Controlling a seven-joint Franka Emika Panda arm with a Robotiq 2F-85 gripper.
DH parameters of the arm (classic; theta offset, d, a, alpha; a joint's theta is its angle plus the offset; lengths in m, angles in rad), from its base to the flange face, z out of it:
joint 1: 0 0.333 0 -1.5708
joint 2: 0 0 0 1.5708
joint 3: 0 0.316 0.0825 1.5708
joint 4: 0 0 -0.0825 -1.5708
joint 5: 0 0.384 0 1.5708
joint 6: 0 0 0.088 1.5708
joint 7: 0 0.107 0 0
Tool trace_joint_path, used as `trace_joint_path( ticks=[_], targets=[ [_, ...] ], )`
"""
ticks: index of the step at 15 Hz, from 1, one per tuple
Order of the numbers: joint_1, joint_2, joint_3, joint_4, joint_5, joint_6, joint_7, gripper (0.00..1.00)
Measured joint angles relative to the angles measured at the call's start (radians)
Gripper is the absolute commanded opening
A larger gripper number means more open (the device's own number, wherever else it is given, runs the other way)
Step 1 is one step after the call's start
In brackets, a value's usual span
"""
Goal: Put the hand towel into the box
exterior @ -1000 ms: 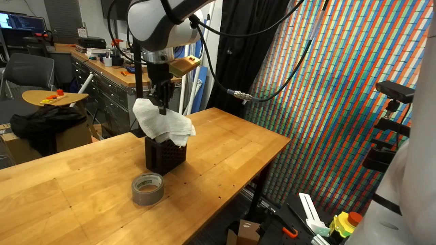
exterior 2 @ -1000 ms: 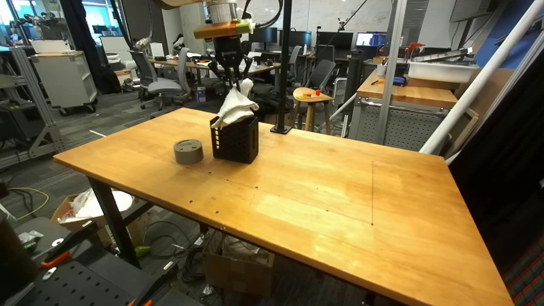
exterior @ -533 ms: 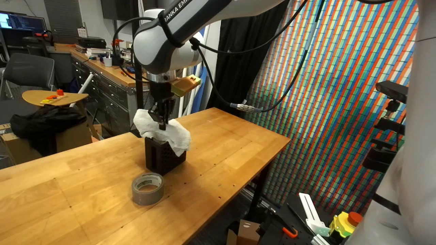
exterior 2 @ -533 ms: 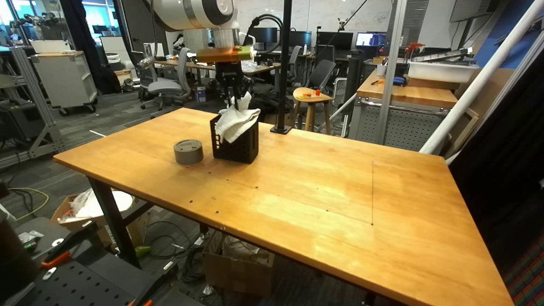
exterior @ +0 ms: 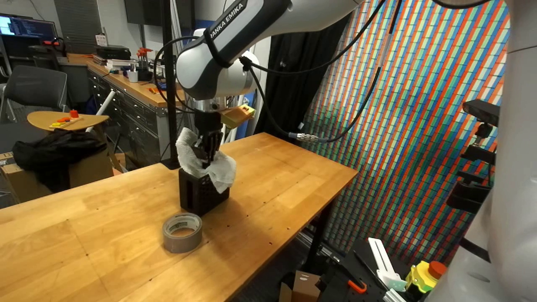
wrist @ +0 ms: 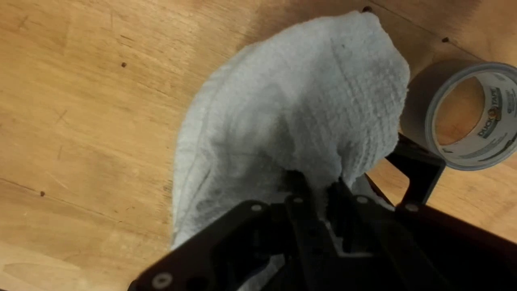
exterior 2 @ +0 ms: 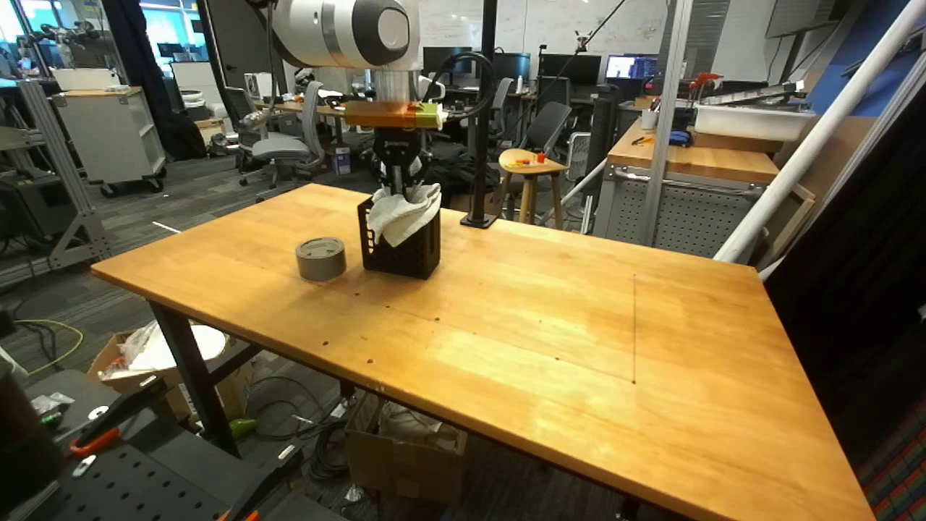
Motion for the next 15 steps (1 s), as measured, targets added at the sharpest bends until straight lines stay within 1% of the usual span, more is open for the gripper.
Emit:
trace_joint_path(
  ticks=[6, 11, 15],
  targets=[
    [-0.022, 0.046, 0.01, -0.003, 0.077, -0.01, -0.102, 0.06],
    [-0.031, 0.118, 0.033, -0.005, 0.098, -0.079, -0.151, 0.06],
    [-0.033, 0.122, 0.038, 0.0, 0.109, -0.121, -0.158, 0.06]
  ],
)
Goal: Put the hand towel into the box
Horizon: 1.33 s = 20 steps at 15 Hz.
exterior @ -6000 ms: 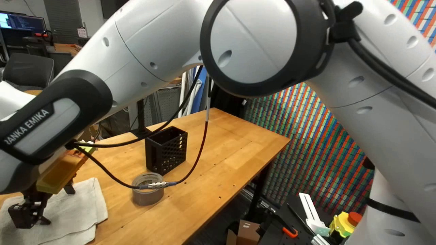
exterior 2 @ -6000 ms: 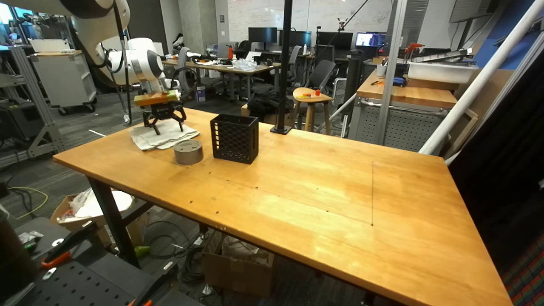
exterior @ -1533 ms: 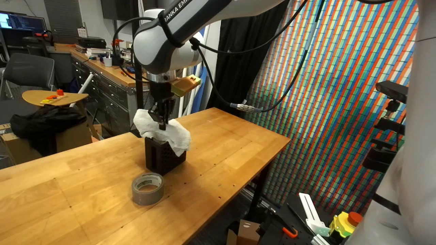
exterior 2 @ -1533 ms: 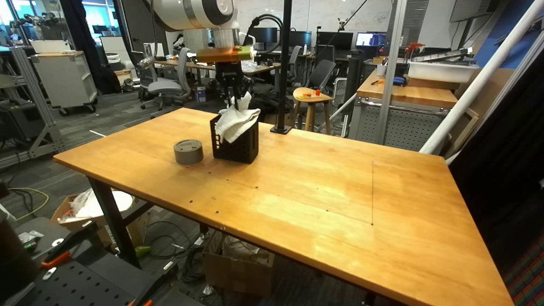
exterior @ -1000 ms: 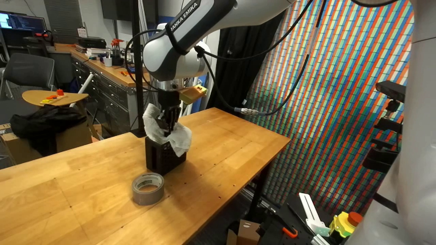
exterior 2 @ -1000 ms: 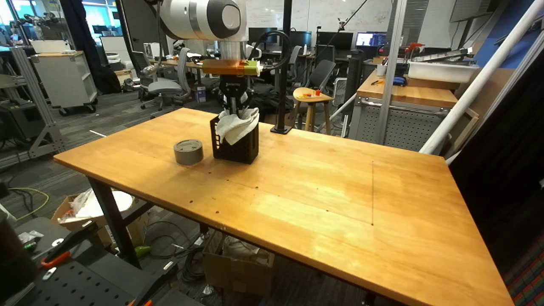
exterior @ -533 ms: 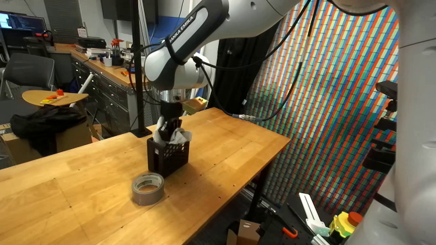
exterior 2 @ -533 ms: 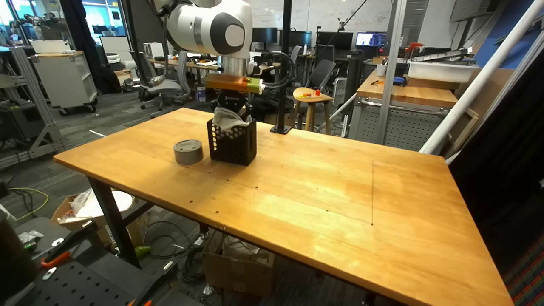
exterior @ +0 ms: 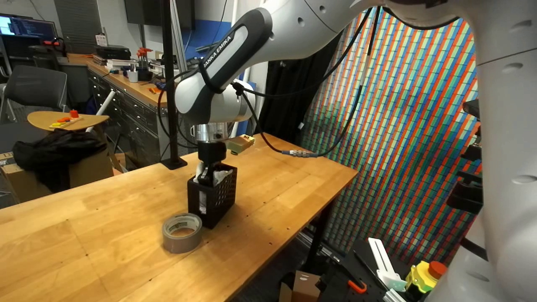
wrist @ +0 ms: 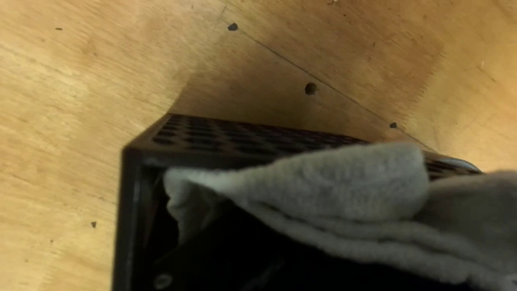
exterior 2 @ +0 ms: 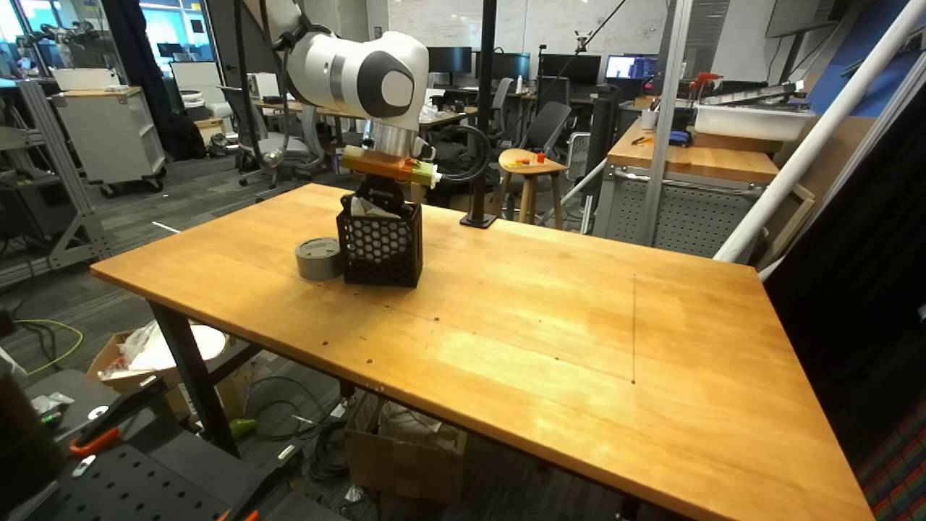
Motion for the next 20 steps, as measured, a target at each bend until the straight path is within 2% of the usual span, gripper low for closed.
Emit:
trace_joint_path(
  ticks=[5, 12, 14, 15, 16, 17, 18, 20],
  targets=[
    [-0.003, -0.022, -0.014, 0.0, -0.013, 0.0, 0.006, 0.09],
    [-0.002, -0.159, -0.025, -0.002, -0.041, -0.004, 0.036, 0.1],
    [-0.002, -0.179, -0.025, -0.005, -0.041, -0.008, 0.046, 0.1],
    [-0.002, -0.184, -0.025, -0.005, -0.041, -0.012, 0.047, 0.15],
    [-0.001, -0.186, -0.025, -0.005, -0.05, -0.017, 0.048, 0.12],
    [0.0, -0.185, -0.025, -0.006, -0.053, -0.019, 0.05, 0.14],
    [0.001, -0.185, -0.025, -0.007, -0.053, -0.02, 0.052, 0.41],
    [0.003, -0.184, -0.025, -0.007, -0.059, -0.023, 0.052, 0.48]
  ],
)
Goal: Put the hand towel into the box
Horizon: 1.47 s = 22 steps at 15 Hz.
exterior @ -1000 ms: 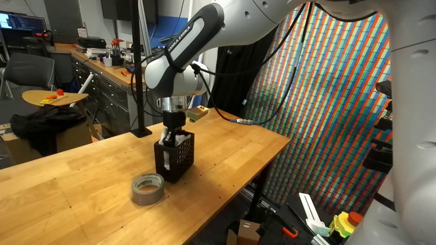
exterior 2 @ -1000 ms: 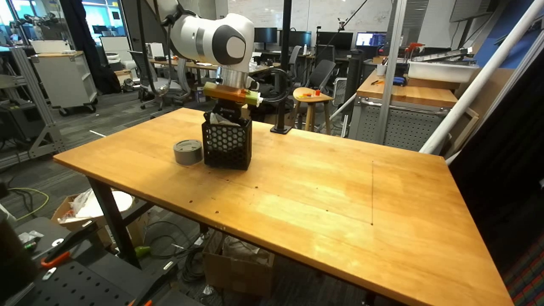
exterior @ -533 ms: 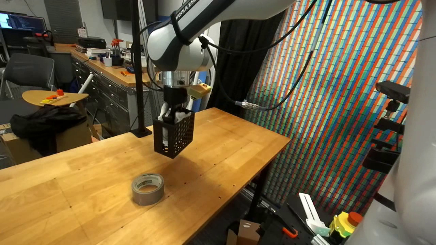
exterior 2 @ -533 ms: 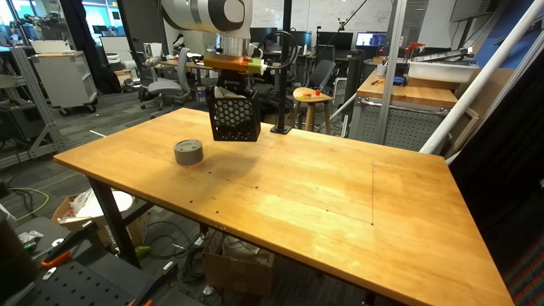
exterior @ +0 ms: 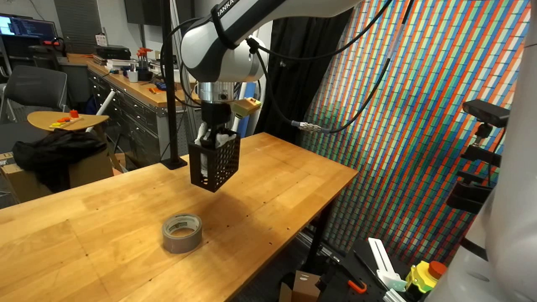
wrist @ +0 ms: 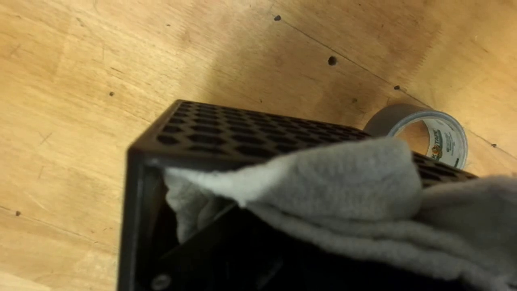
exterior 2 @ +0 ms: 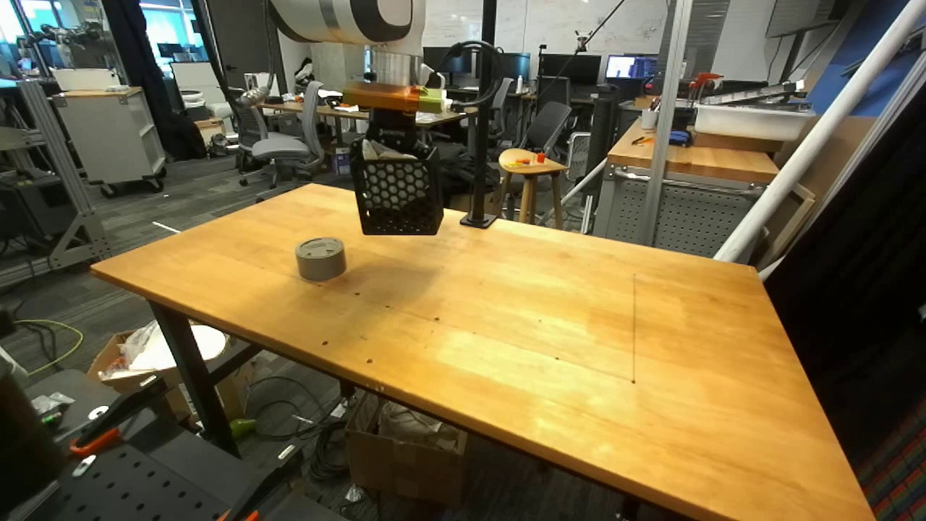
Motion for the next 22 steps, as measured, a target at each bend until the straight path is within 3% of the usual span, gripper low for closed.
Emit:
trace_joint_path(
  ticks=[6, 7, 10, 12, 20, 22],
  targets=[
    [0.015, 0.002, 0.0, 0.003, -0.007, -0.002, 0.0, 0.95],
    [0.017, 0.003, 0.0, 0.004, -0.007, -0.002, 0.0, 0.99],
    [0.019, 0.005, 0.0, 0.003, -0.007, -0.002, 0.0, 1.0],
    [0.021, 0.004, 0.0, 0.004, -0.007, -0.002, 0.0, 0.75],
    [0.041, -0.036, 0.001, 0.022, -0.045, -0.003, 0.003, 0.14],
    [0.048, -0.037, 0.002, 0.023, -0.045, -0.003, 0.004, 0.04]
  ],
)
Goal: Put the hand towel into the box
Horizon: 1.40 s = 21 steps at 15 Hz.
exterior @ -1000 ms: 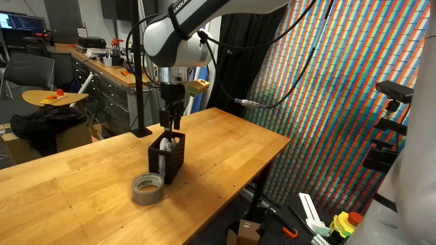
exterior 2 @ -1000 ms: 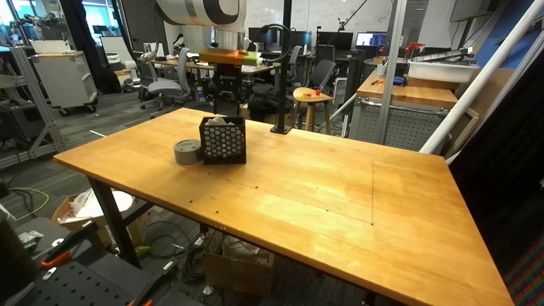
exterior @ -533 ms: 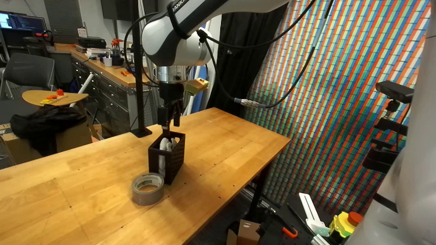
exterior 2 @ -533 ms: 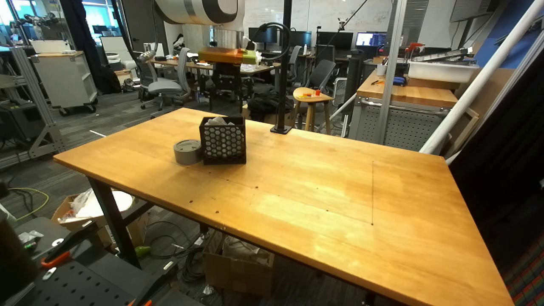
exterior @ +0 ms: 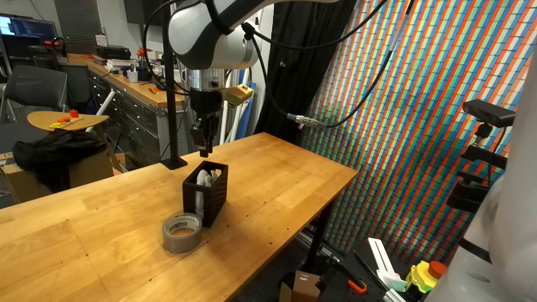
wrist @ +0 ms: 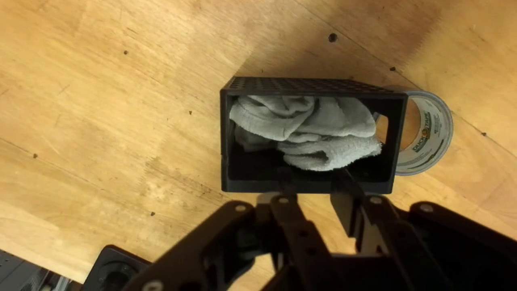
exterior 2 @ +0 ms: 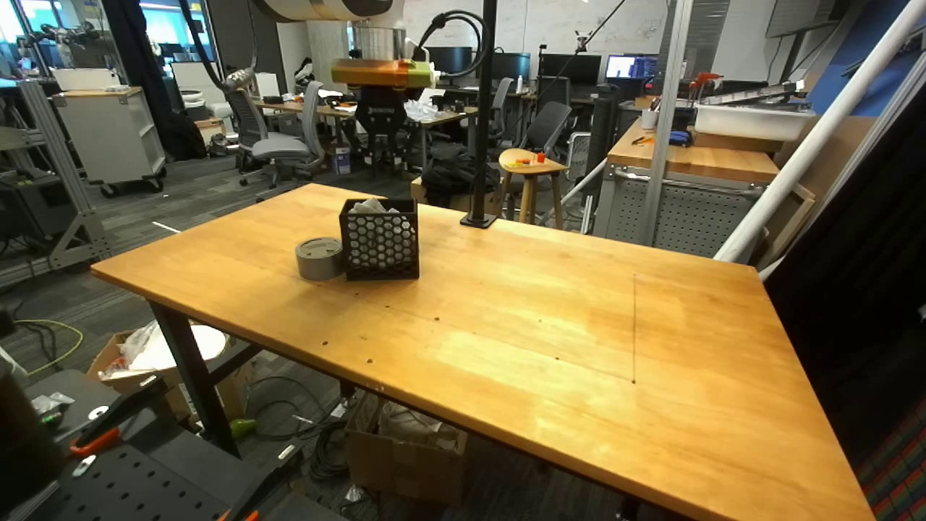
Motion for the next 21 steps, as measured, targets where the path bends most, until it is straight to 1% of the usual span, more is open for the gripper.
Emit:
trace_joint_path(
  ticks=[2, 7, 13, 17, 21],
  targets=[
    [0.006, 0.0, 0.0, 0.0, 0.0, 0.0, 0.003, 0.0],
    [0.007, 0.012, 0.001, -0.009, 0.004, 0.001, 0.01, 0.04],
    [0.0, 0.072, 0.0, -0.007, 0.034, 0.014, 0.01, 0.02],
    [-0.008, 0.131, 0.001, -0.006, 0.087, 0.042, 0.009, 0.04],
    [-0.04, 0.194, 0.003, -0.01, 0.167, 0.067, 0.006, 0.03]
  ],
)
